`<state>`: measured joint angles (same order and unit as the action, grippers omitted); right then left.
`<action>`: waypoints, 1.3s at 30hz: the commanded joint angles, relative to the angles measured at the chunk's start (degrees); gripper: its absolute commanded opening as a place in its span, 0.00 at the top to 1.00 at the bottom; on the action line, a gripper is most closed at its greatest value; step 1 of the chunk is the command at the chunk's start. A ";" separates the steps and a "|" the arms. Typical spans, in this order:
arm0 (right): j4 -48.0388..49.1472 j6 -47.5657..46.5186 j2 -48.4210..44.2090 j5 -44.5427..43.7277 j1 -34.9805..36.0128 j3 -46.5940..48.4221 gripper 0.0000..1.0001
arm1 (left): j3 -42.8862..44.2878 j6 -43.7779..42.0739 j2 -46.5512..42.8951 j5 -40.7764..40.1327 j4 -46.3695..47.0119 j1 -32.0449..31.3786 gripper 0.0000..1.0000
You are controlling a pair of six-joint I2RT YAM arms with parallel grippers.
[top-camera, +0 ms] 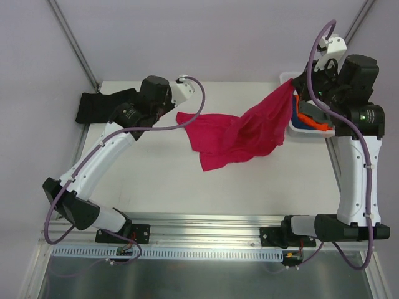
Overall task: Fold and stack the t-shirts
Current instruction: Flatten the tshirt out
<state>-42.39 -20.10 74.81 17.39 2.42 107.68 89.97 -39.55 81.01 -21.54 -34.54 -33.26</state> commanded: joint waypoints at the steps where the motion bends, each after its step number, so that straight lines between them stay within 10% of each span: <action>1: 1.87 2.16 1.57 0.98 -0.39 -0.01 0.99 | 0.90 5.27 4.05 5.52 0.71 0.21 0.68; 5: 2.49 3.48 2.80 0.81 -0.39 -0.27 0.99 | 1.26 9.40 6.87 11.58 0.62 -1.54 0.38; 9: 2.84 3.75 3.33 0.72 -0.39 -0.54 1.00 | -0.24 9.75 10.82 15.21 0.80 -6.38 0.29; 39: 3.37 3.66 -1.42 -1.66 -2.33 -7.04 0.99 | 2.30 12.92 39.21 19.61 10.81 -5.15 0.28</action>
<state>-41.41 -17.56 75.22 15.46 0.58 100.71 89.17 -27.55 119.44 -3.03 -24.38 -38.87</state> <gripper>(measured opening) 0.009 0.727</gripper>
